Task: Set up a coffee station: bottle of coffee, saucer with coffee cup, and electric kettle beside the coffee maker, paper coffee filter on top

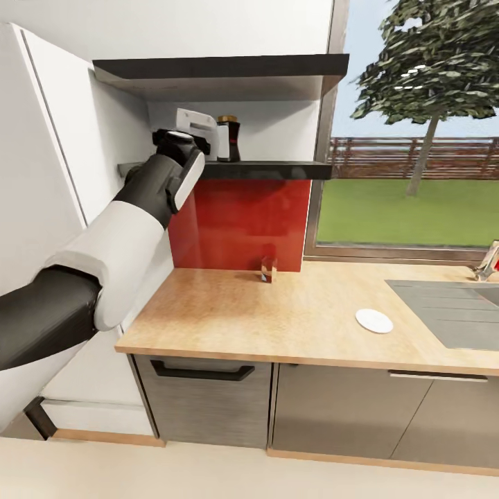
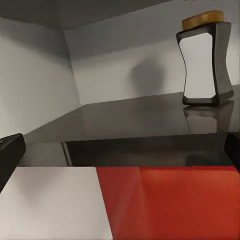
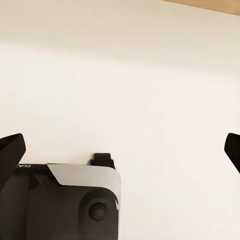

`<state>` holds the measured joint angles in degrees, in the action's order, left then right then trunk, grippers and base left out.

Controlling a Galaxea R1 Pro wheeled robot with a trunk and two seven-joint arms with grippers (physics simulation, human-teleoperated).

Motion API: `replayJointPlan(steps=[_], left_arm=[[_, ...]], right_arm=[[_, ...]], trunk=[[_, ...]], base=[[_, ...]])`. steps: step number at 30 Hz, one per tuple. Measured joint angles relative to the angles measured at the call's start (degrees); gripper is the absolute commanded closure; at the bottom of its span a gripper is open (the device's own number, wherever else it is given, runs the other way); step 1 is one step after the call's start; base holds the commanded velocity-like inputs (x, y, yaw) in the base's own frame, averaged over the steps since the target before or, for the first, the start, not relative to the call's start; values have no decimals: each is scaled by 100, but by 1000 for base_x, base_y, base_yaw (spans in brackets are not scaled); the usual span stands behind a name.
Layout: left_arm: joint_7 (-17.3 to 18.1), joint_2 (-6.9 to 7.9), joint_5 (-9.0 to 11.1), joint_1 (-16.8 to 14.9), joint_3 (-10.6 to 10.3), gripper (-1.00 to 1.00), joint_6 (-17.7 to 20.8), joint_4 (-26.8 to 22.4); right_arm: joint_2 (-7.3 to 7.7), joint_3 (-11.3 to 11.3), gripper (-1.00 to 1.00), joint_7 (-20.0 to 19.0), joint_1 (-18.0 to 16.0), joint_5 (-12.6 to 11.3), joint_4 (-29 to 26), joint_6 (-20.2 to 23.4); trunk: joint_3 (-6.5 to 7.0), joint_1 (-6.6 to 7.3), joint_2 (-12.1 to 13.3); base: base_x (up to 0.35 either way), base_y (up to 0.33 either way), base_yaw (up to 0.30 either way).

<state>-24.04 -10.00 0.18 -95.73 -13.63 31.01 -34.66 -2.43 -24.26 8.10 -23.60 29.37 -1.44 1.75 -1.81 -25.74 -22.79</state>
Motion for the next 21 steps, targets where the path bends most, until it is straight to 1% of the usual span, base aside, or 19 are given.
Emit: replayJointPlan(steps=[3,4,6,10,11,13,14,15,16,17,18,20,21], left_arm=[[8,0,133,-271,-10,-100,74,213],[10,0,205,-424,-12,-100,175,351],[16,0,280,-598,-14,-100,324,511],[20,0,338,-859,-9,-100,440,726],[23,0,393,-959,-7,-100,456,768],[30,0,526,-1014,-8,-100,467,751],[34,0,673,-1035,-10,-100,474,720],[36,0,863,-1048,-12,-100,485,666],[33,0,1166,-1051,-17,-100,525,542],[32,0,1345,-1048,-21,-100,573,456],[31,0,1476,-1042,-24,-100,632,395],[29,0,1587,-1034,-38,-100,719,342],[29,0,1607,-1031,-45,-100,739,331]], right_arm=[[-5,0,-100,0,0,1,0,0],[-5,0,-100,0,2,0,0,0],[-2,0,-100,0,2,4,0,0],[30,0,-100,-3,1,8,0,0],[42,0,-100,-7,1,8,2,0],[48,0,-100,-11,0,9,2,0],[49,0,-100,-13,0,9,5,0],[51,0,-100,-15,1,9,6,0],[52,0,-100,-16,1,9,8,0],[52,0,-100,-17,0,9,6,0],[52,0,-100,-17,3,9,7,0],[53,0,-100,-16,3,9,4,0],[53,0,-100,-17,4,9,3,0]], trunk=[[0,0,0],[1,0,0],[0,0,0],[0,0,0],[0,0,0],[0,0,0],[0,0,0],[0,0,0],[0,0,0],[0,0,0],[0,0,0],[0,0,0],[0,0,0]], base=[[0,0,0],[0,0,0],[0,0,0],[0,0,0],[0,0,0],[0,0,0],[0,0,0],[0,0,0],[0,0,0],[0,0,0],[0,0,0],[0,0,0],[0,0,0]])
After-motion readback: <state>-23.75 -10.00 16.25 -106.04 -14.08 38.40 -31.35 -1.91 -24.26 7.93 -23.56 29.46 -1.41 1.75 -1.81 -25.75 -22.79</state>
